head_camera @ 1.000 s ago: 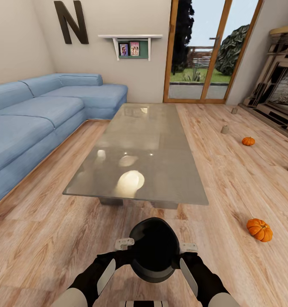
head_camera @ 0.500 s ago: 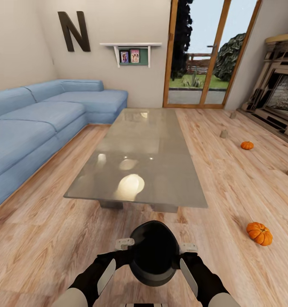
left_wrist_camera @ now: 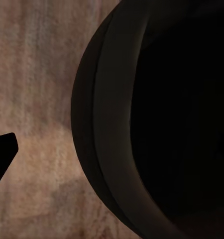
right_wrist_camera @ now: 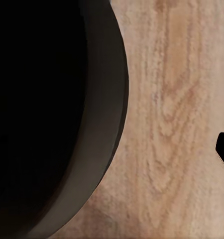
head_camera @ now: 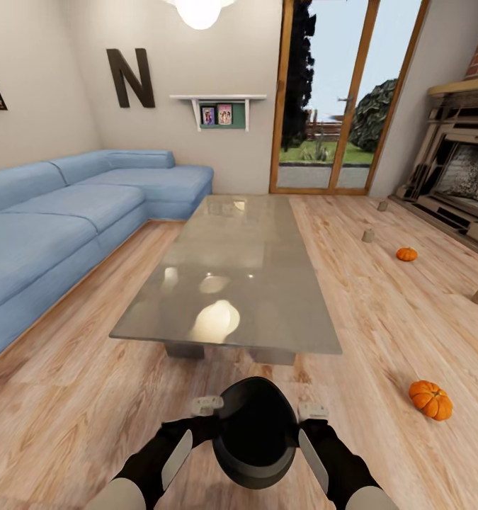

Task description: Place each of the two pumpkins and all three candles from the living room inside a cabinet in the living room (use any cabinet), then make sure every cabinet is closed, and position the cauldron so it is next to a table in the living room.

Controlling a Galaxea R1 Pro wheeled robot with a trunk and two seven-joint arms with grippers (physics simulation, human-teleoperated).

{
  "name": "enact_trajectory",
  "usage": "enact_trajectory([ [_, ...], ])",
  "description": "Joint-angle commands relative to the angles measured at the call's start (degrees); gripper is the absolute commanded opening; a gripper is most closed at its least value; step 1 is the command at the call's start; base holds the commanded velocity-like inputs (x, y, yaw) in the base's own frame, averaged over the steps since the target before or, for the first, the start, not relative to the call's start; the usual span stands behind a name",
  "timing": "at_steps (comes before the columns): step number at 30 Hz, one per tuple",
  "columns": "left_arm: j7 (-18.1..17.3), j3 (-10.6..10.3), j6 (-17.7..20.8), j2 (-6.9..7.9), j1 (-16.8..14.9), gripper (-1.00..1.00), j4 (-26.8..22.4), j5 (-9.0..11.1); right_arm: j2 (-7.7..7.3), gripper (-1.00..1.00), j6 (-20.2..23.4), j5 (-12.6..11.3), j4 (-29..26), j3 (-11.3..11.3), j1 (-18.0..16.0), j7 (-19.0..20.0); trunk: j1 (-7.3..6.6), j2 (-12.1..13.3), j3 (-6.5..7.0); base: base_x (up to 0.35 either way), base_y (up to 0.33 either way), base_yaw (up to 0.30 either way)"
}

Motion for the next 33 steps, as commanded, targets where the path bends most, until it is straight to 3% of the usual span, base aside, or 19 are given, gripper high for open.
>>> enact_trajectory([
  [1,0.02,-0.13,0.34,0.02,-0.01,1.0,-0.08,0.2,-0.05,1.0,0.21,-0.61,-0.09,0.27,-0.02,-0.51,-0.03,0.0,0.18,0.0,0.0,0.0],
  [25,-0.24,-0.35,0.8,0.11,-0.01,1.0,-0.66,0.1,-0.03,1.0,0.03,-0.63,-0.18,0.27,-0.02,-0.51,-0.65,0.32,5.49,0.0,0.0,0.0],
  [33,-0.08,-0.33,6.74,0.2,-0.01,1.0,-2.61,0.1,-0.03,1.0,0.03,-0.67,-0.18,0.27,-0.02,-0.51,-0.86,0.42,7.27,0.0,0.0,0.0],
])
